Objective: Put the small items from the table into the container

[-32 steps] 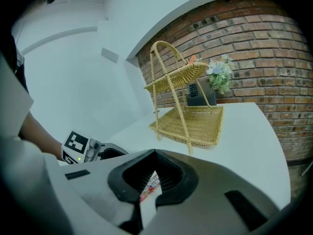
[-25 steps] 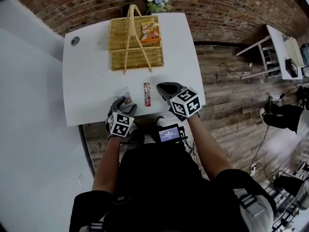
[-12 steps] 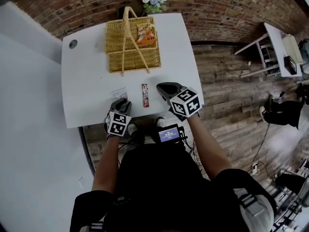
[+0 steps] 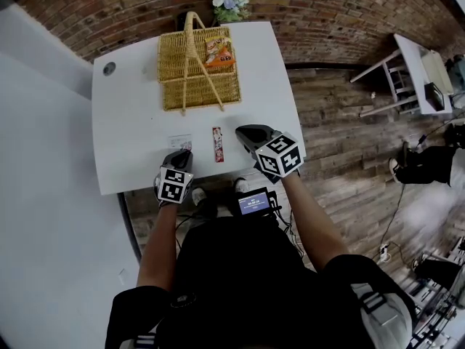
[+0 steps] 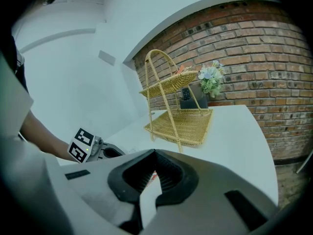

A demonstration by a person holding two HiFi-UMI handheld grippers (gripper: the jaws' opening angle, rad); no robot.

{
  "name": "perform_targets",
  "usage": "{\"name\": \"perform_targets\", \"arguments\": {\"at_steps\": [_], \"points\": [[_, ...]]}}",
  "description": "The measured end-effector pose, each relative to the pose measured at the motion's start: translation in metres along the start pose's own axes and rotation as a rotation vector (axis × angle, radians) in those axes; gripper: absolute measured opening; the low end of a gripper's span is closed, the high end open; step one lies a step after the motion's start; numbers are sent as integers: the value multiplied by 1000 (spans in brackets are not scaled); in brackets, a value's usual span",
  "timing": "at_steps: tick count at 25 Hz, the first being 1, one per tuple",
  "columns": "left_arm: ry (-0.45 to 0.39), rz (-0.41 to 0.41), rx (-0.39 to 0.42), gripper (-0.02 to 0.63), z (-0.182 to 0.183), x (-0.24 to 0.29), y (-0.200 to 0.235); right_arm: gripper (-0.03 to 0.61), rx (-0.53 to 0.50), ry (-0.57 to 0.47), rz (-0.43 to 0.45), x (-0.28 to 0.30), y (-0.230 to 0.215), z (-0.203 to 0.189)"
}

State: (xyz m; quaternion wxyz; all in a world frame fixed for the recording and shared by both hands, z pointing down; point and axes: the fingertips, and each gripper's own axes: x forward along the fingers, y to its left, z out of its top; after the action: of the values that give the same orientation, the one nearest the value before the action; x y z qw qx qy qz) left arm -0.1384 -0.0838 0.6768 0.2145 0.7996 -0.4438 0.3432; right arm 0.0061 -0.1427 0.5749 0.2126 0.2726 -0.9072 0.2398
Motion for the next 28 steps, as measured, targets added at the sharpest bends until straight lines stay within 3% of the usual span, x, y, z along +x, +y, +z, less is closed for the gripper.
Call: {"name": "perform_targets", "arguments": {"at_steps": [7,21,28], "points": [[-51,13,-1,25,15,-9,4,14,-4,-6,-3,0,3,2],[-247,116,26,25,79,-59,33,14,-76,-62,42,14,27,40],[-284,139,35,25,94,-73,40,14,-102,-79,58,16,37,57]]}}
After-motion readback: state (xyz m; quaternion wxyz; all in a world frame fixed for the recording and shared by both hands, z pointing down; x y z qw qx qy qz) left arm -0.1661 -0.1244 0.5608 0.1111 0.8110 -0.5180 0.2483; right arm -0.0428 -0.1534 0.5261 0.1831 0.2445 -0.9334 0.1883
